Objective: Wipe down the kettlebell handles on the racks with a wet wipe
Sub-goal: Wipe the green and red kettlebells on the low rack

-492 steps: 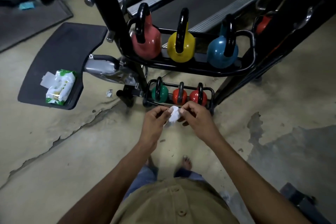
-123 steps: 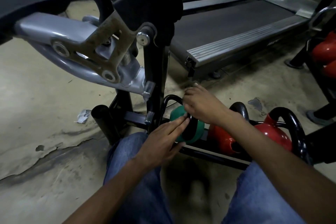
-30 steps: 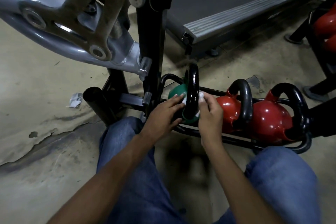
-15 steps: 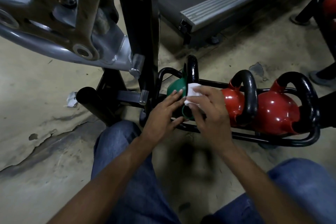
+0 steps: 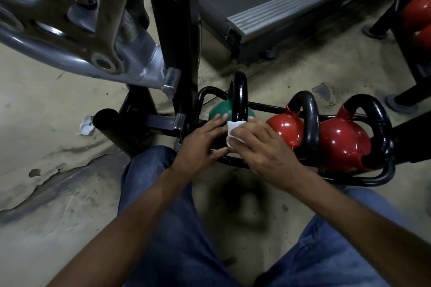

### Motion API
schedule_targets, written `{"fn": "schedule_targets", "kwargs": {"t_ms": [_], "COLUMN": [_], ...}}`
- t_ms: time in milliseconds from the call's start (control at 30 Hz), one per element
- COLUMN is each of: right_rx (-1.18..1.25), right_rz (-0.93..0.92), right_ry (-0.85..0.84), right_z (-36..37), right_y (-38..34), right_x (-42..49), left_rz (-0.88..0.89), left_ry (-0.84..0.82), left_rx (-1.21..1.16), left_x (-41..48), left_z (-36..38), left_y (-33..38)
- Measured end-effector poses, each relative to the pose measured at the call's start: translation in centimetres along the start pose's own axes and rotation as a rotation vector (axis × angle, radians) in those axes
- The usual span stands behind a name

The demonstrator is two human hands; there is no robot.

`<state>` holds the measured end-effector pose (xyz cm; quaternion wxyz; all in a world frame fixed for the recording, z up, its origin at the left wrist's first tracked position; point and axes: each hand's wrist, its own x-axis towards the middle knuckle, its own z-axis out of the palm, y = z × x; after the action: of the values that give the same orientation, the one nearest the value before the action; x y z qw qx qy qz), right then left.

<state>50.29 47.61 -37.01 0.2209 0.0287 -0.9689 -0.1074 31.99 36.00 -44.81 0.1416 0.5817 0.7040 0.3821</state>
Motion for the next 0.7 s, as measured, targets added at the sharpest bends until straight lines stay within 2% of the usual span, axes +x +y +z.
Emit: {"fn": "schedule_targets", "kwargs": {"t_ms": [67, 133, 200, 233, 367, 467, 600, 700], "right_rx": [0.189, 0.449, 0.793, 0.941, 1.286, 1.382, 1.261, 0.914], "right_rz": [0.313, 0.759, 1.196, 1.312, 1.379, 1.353, 1.299, 1.031], "right_ry": [0.165, 0.293, 0.362, 0.381, 0.366, 0.306, 0.421, 0.374], "right_z": [0.4, 0.8, 0.7, 0.7, 1.5, 1.5, 0.8, 1.2], "right_y": [-2.0, -4.3, -6.1, -6.3, -3.4, -2.2, -4.6, -5.3], "right_x": [-0.3, 0.0, 0.9, 1.4, 4.0, 3.7, 0.6, -0.4], "left_rz": [-0.018, -0.028, -0.037, -0.044, -0.067, -0.080, -0.109, -0.111], "left_ry": [-0.006, -0.010, -0.008, -0.006, 0.001, -0.008, -0.013, -0.016], "left_rx": [0.017, 0.036, 0.037, 0.027, 0.000, -0.013, -0.021, -0.034], "left_x": [0.0, 0.0, 0.0, 0.0, 0.0, 0.0, 0.2, 0.1], "left_z": [0.1, 0.1, 0.3, 0.3, 0.3, 0.2, 0.2, 0.2], "left_y": [0.1, 0.4, 0.6, 0.8, 0.9, 1.1, 1.0, 1.0]}}
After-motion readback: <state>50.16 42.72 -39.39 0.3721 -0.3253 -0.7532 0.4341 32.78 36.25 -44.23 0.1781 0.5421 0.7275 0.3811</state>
